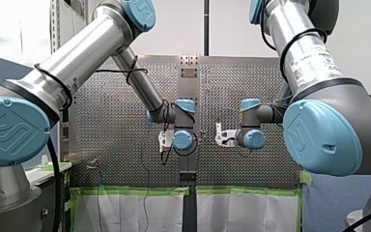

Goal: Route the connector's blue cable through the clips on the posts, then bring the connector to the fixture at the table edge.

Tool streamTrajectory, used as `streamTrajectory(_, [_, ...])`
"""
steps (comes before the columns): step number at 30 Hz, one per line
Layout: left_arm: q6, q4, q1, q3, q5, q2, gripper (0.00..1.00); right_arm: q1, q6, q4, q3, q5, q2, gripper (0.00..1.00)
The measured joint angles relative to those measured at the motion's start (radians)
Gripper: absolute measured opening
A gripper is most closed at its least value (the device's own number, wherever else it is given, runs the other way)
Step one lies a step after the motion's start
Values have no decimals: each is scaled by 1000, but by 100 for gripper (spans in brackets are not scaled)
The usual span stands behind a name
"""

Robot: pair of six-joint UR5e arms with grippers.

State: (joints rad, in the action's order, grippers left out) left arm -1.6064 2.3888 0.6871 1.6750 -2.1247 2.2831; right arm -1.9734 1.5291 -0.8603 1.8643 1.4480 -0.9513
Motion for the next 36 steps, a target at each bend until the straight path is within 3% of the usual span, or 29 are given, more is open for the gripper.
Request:
streamTrajectory(23, [-1, 0, -21, -24, 46, 0, 0, 60, 12, -18, -6, -22, 5, 0])
streamTrajectory(36, [-4, 10, -43, -41, 66, 1, 0, 83, 23, -6, -33, -33, 8, 0])
